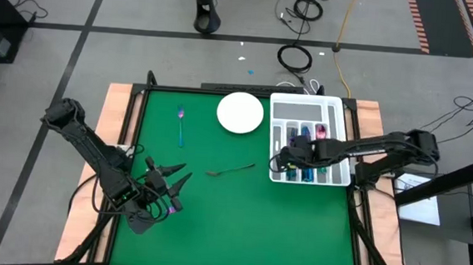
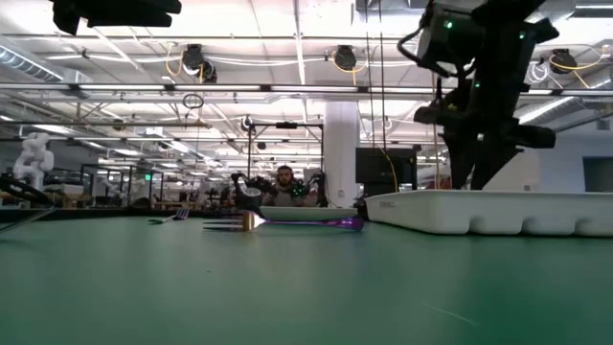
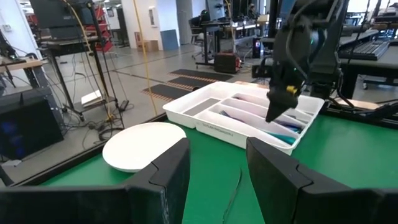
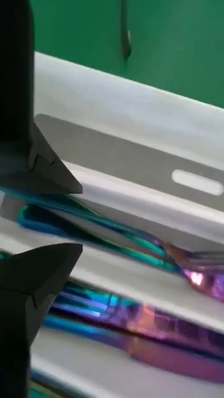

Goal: Sort silverware
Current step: Put the iridescent fork into the white silverware tray

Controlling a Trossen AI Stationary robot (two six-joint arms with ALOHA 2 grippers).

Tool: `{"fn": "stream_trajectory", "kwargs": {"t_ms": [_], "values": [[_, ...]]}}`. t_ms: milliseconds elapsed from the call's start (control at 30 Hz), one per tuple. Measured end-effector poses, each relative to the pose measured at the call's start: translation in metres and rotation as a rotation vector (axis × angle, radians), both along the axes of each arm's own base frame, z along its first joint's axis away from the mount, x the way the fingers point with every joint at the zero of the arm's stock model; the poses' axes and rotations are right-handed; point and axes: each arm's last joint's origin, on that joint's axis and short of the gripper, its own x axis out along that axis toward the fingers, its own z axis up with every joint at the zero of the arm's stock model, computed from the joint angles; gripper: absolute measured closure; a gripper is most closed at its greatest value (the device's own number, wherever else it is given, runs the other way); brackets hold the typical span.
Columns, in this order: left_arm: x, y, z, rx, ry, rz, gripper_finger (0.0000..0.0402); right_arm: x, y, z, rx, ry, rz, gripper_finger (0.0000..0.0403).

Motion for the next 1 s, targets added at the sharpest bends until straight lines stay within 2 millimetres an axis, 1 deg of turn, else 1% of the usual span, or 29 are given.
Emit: {"fn": "stream_trajectory", "kwargs": {"t_ms": [133,300,500,1000], "values": [[0.0,0.0,0.0,-0.003,-0.001,-0.001,0.0243,0.01,-0.001,-0.016,0.001,0.041,0.03,0.0292],[0.0,0.0,0.0,-0.005,0.001,-0.004,0.0243,0.014,-0.002,-0.029,0.001,0.095,0.036,0.0306],[0.0,0.0,0.0,-0.004,0.001,-0.004,0.0243,0.017,-0.002,-0.031,0.0,0.079,0.036,0.0309],[0.0,0.0,0.0,-0.004,0.002,-0.004,0.0243,0.018,-0.002,-0.031,-0.003,0.077,0.027,0.031]]}}
